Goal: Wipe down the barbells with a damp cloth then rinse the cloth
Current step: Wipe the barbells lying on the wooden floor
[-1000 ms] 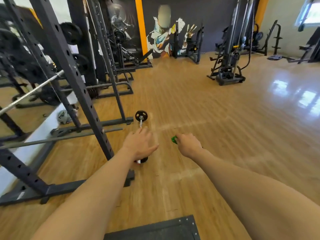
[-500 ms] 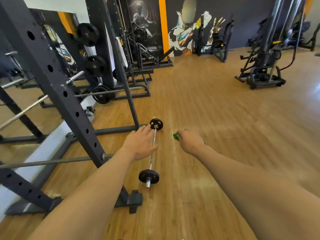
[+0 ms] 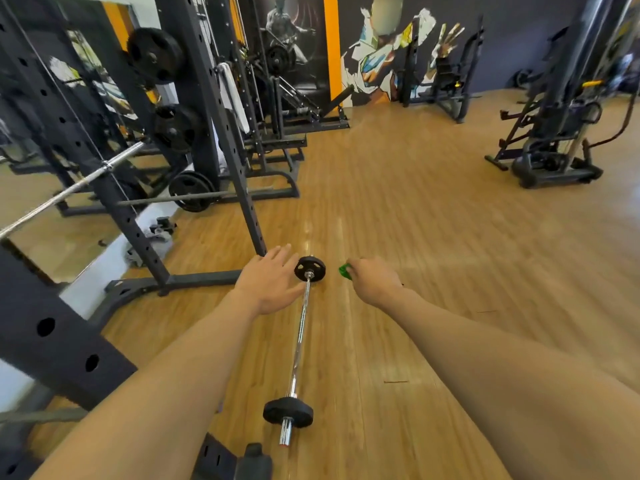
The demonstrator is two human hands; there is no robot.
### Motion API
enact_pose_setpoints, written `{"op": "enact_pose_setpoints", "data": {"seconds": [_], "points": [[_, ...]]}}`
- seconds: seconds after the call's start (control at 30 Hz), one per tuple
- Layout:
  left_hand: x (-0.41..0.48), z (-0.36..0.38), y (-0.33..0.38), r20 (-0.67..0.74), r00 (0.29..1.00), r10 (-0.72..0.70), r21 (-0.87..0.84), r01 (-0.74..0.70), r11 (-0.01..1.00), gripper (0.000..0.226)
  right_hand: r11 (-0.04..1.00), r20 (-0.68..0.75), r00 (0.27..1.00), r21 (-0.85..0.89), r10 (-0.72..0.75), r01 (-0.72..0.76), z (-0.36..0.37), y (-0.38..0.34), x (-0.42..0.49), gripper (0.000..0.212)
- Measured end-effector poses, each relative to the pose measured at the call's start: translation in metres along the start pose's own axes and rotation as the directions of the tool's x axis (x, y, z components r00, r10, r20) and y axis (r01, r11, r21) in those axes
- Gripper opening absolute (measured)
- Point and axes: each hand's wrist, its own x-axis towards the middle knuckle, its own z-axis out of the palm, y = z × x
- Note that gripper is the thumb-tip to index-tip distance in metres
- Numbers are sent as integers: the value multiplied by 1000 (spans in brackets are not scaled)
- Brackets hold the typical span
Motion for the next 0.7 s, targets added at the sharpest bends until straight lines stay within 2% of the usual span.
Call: {"op": "enact_pose_setpoints", "data": {"seconds": [0.2, 0.43, 0.53, 0.7], "points": [[109, 12, -39, -2, 1000, -1, 27, 1, 1000, 72, 999, 3, 1000, -19, -28, 28, 1, 29, 132, 24], [277, 43, -97, -17, 998, -59, 65, 60, 996, 73, 992, 14, 994, -61, -108, 109, 34, 61, 324, 17], [352, 54, -119, 32, 998, -57, 75, 54, 996, 73, 989, 54, 990, -50, -134, 136, 43, 74, 413, 14], [444, 45, -158, 53, 996, -77, 61, 73, 995, 73, 982, 89, 978, -21, -187, 190, 32, 81, 526, 22]]}}
